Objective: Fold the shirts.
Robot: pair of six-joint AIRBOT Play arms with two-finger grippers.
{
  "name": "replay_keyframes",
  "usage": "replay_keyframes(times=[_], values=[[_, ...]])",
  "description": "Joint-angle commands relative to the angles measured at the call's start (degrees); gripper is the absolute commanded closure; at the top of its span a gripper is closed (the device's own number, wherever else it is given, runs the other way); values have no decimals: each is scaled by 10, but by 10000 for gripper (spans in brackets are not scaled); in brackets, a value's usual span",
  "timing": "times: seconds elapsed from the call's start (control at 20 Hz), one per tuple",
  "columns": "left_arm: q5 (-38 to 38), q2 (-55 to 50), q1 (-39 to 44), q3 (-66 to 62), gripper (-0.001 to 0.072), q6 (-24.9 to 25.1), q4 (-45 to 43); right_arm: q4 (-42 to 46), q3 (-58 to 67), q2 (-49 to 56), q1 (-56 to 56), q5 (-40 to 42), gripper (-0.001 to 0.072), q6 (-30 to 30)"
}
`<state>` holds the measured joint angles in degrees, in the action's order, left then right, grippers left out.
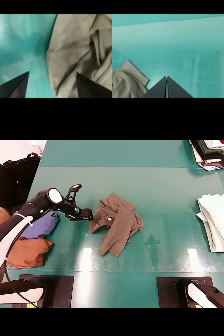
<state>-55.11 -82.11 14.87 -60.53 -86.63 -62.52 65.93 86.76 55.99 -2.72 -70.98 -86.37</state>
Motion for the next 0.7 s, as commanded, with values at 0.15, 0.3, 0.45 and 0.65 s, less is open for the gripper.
replay_keyframes(times=[0.15,0.3,0.45,0.65], values=[[45,-44,-8,14,45,46,112,0,0,0,1,-12,697,0],[53,-44,-8,14,365,46,120,0,0,0,1,-12,698,0],[50,-43,-10,8,671,53,116,1,-9,0,0,-13,698,0],[31,-24,-26,-62,672,61,82,0,-120,0,2,-43,698,0]])
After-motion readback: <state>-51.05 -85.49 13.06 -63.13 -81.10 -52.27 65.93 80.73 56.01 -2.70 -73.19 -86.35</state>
